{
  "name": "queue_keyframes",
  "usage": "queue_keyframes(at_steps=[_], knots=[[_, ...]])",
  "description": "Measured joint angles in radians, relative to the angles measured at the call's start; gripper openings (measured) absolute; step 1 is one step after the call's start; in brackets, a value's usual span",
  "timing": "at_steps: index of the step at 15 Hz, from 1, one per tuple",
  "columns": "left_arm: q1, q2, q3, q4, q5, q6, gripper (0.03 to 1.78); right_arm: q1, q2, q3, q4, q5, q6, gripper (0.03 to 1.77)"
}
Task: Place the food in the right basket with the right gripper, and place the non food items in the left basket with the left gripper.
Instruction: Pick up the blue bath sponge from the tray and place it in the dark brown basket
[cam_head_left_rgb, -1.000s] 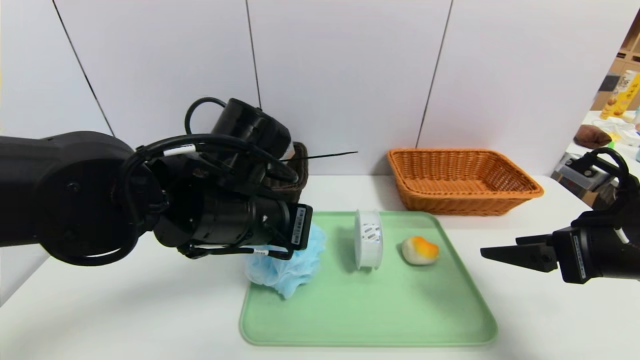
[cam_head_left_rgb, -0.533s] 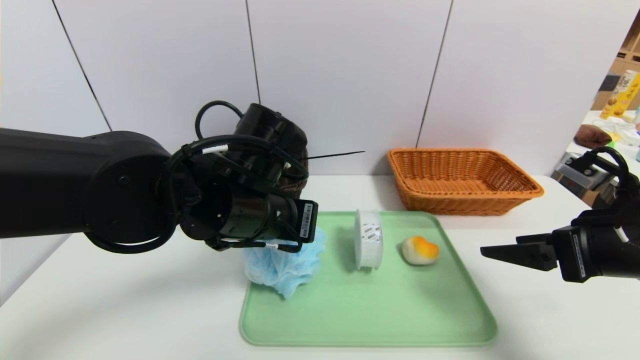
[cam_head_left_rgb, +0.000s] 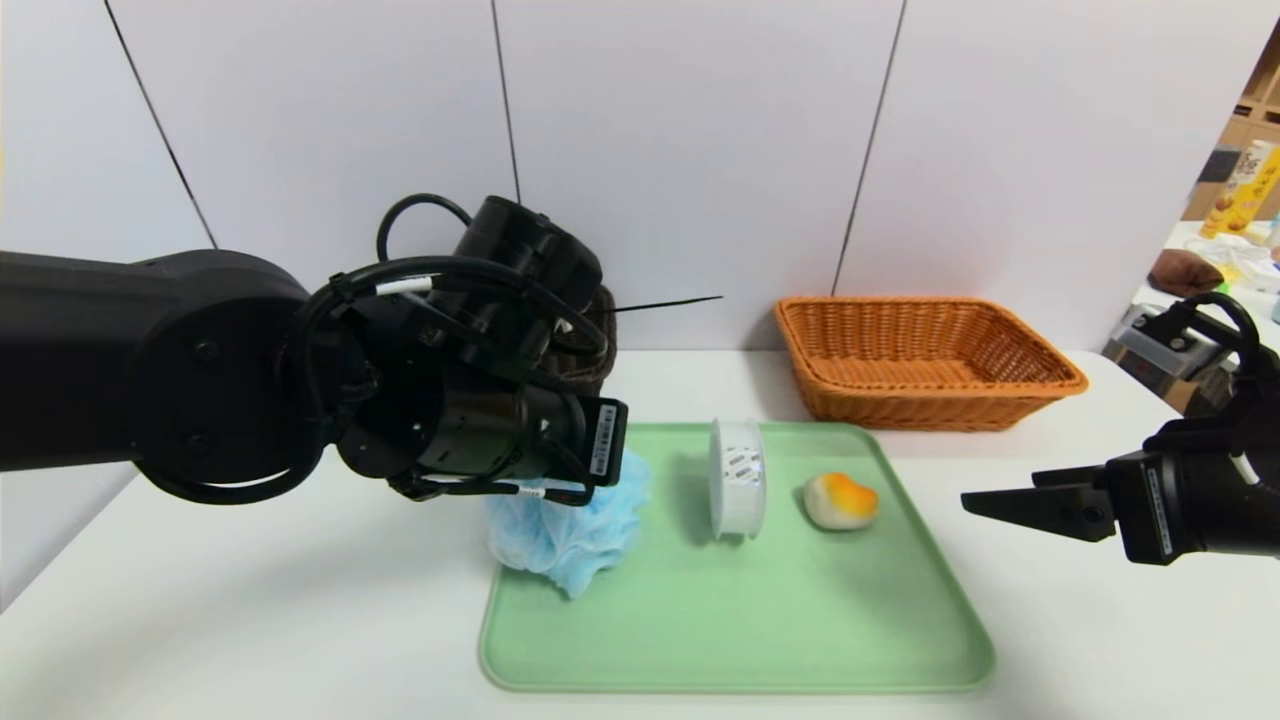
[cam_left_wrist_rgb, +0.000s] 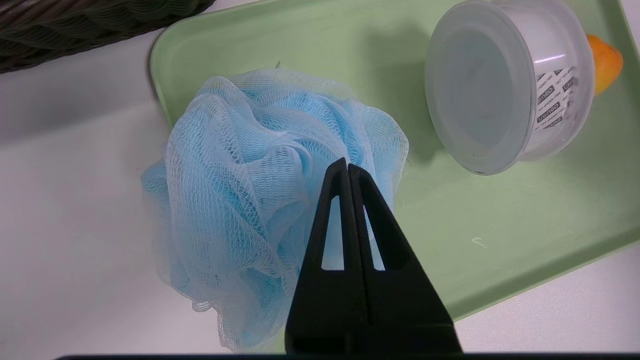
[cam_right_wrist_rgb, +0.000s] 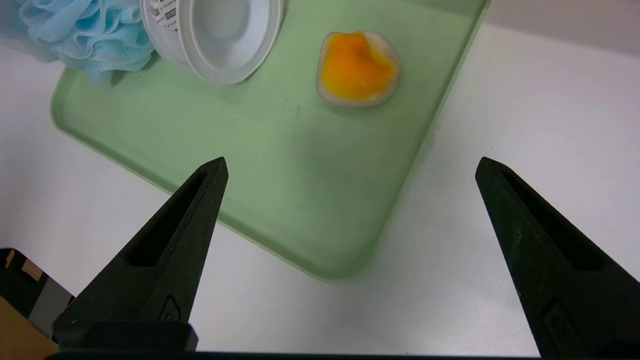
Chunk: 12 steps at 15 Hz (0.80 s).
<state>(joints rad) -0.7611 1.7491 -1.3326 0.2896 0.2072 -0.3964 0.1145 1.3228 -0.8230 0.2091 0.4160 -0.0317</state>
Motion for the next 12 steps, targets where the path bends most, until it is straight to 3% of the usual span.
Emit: queue_keyframes(at_steps=[12], knots=[[0.000, -0.016, 0.001, -0.002, 0.003, -0.001, 0.04, 0.000, -0.006, -0.003, -0.002, 0.001, 0.002, 1.71]])
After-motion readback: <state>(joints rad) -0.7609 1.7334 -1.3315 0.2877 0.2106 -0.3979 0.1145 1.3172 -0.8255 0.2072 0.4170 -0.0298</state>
